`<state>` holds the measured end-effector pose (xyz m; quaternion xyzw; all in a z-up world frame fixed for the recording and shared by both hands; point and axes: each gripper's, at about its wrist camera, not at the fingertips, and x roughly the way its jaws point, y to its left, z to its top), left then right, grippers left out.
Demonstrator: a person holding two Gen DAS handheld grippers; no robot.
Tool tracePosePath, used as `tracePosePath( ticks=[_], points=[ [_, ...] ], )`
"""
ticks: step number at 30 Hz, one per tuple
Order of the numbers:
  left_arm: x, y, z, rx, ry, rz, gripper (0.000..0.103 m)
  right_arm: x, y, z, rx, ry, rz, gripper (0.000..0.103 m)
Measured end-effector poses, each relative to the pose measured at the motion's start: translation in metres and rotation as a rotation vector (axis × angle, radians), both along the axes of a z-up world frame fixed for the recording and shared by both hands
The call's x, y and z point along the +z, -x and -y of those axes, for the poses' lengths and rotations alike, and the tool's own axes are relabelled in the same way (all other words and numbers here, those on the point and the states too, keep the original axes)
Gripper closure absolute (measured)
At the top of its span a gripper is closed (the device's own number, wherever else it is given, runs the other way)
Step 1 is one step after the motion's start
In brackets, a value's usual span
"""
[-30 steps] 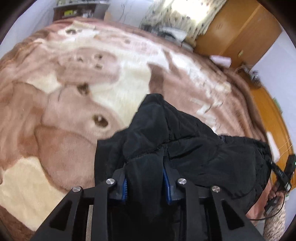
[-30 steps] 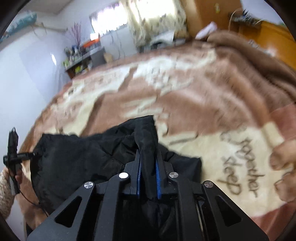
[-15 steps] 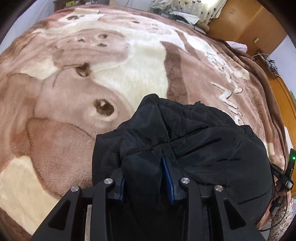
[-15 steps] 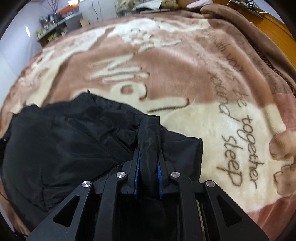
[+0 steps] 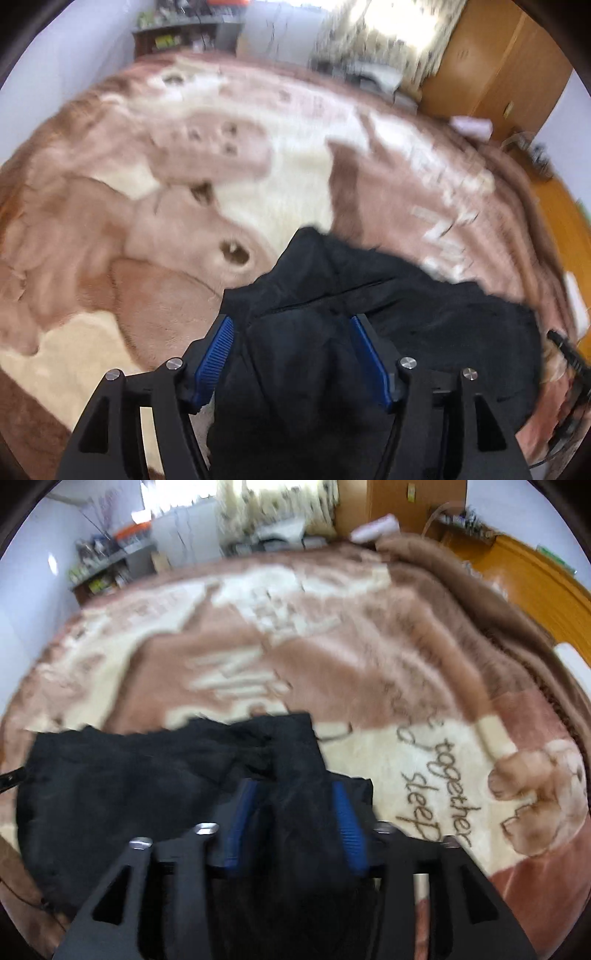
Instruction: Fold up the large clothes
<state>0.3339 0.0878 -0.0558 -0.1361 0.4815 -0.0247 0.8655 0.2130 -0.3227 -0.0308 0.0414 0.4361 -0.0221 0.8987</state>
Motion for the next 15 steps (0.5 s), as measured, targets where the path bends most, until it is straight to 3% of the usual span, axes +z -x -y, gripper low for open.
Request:
tracePosePath(
  ticks=[2,5,7,10,13,15],
  points=[
    [0.016,0.020,0.015,0.002,0.018,0.051,0.021,0.011,0.012,-0.015,0.009,0.009,0.062,0.052],
    [0.016,0.035,0.057,-0.093,0.033,0.069,0.020,0.012,0.026,-0.049,0.104,-0.065,0.082,0.047],
    [0.001,0.037,0.085,-0.166,0.029,0.033,0.021,-0.001,0.025,-0.074,0.170,-0.061,0.054,0.047],
    [-0.031,0.031,0.120,-0.202,-0.049,-0.042,0.021,-0.028,0.022,-0.098,0.200,-0.013,0.012,0.047],
    [-0.054,0.024,0.132,-0.227,-0.123,-0.053,0.019,-0.055,0.015,-0.106,0.221,-0.004,-0.025,0.047],
    [-0.065,0.018,0.128,-0.227,-0.108,-0.068,0.017,-0.075,0.006,-0.100,0.199,-0.041,-0.060,0.047]
  ],
)
